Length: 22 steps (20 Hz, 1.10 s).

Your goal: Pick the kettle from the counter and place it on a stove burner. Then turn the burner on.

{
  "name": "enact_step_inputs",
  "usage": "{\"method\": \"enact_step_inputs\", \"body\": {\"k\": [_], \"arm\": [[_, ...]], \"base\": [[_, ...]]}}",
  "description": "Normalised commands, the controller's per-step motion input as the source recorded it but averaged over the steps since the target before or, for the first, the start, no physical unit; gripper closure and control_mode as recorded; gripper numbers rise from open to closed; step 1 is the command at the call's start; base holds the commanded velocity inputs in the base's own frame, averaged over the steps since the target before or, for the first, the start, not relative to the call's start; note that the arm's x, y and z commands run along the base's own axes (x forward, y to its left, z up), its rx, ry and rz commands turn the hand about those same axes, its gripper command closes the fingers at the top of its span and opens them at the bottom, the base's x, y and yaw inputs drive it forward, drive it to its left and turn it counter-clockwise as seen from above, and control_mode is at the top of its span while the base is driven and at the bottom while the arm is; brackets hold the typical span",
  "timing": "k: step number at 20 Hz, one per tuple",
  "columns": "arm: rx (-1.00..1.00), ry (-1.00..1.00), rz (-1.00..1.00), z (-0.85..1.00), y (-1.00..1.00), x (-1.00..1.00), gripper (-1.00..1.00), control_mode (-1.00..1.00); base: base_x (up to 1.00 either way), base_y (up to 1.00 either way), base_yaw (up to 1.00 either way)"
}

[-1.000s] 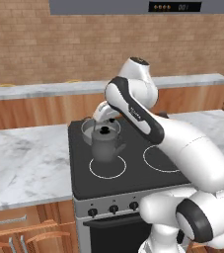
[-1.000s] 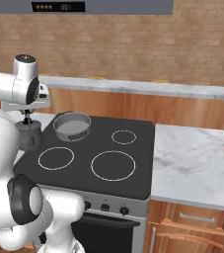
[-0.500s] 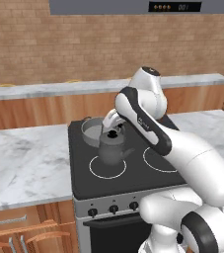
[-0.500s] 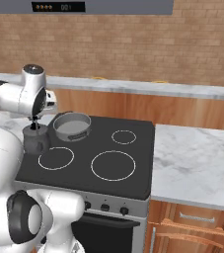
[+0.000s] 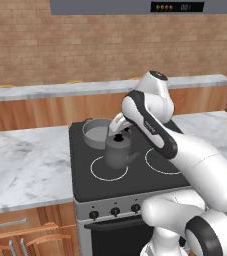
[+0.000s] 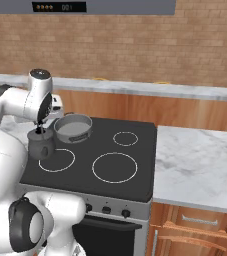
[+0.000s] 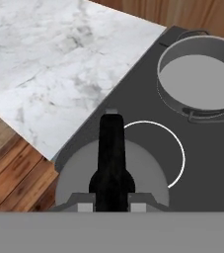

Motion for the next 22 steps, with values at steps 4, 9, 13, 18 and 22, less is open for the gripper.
{"method": "enact_step_inputs", "body": {"k": [4, 9, 13, 18, 22], "arm": [[0.00, 0.00, 0.00, -0.26, -0.02, 0.07, 1.00, -1.00], [0.00, 0.00, 0.00, -0.16, -0.08, 0.12, 1.00, -1.00], [0.00, 0.00, 0.00, -0.11, -0.12, 0.18, 1.00, -1.00], [0.00, 0.00, 0.00, -0.15, -0.03, 0.09, 1.00, -1.00], [0.00, 0.00, 0.00, -0.19, 0.00, 0.00, 1.00, -1.00]], "base": [[0.00, 0.00, 0.00], [0.00, 0.00, 0.00], [0.00, 0.00, 0.00], [0.00, 0.00, 0.00], [0.00, 0.00, 0.00]]}}
